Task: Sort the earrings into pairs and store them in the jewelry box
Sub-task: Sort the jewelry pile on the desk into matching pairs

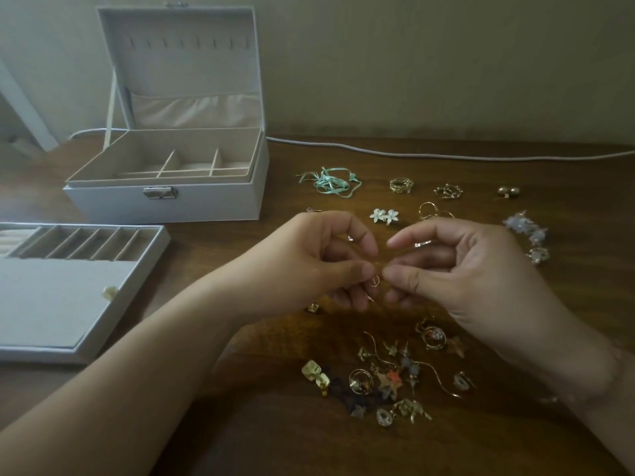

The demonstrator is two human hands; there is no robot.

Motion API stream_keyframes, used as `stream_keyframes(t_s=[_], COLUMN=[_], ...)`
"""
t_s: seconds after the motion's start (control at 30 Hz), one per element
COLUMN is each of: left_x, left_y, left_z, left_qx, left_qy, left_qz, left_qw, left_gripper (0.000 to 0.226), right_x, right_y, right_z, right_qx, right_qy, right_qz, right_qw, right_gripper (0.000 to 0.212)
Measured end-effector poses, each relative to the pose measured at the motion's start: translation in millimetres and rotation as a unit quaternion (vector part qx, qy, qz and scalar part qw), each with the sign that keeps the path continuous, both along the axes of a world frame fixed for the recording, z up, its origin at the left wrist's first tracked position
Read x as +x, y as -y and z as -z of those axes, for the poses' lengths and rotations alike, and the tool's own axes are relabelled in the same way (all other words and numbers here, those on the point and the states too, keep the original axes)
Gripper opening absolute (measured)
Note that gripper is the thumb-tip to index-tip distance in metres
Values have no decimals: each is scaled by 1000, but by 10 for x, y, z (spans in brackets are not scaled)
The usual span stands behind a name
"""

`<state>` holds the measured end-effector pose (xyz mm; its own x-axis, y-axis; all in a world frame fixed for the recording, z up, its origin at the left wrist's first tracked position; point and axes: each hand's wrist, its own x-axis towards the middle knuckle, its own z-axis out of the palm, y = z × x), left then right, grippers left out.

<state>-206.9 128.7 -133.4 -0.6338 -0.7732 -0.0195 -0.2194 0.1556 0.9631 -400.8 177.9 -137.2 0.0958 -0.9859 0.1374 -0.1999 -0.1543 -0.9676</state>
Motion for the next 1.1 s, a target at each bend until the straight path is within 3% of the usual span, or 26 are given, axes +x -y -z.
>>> stream_keyframes(t_s=[0.13,0.23,0.43,0.63,0.93,1.1], left_x=[72,139,52,-55,-3,73], left_y=[65,127,80,55,97,140], left_z=[12,33,85,172,114,132], left_qx=[-71,-253,-349,-376,-368,-377], left_qy=[65,184,303,290,255,272], left_qz=[-57,-127,-6,-36,-63,5], left_qw=[994,941,887,879,892,885], left_gripper=[14,20,23,16,16,28], right_x=[-59,-95,-105,-66,-165,-172], right_y=[35,68,122,236,163,103], right_z=[14,28,55,104,58,16], right_qx=[-47,-75,-77,-47,-97,-106], right_qy=[-59,-162,-271,-290,-368,-417], right_qz=[34,54,38,20,0,-81], right_qw=[997,982,959,956,925,899], right_gripper=[16,17,15,15,24,23])
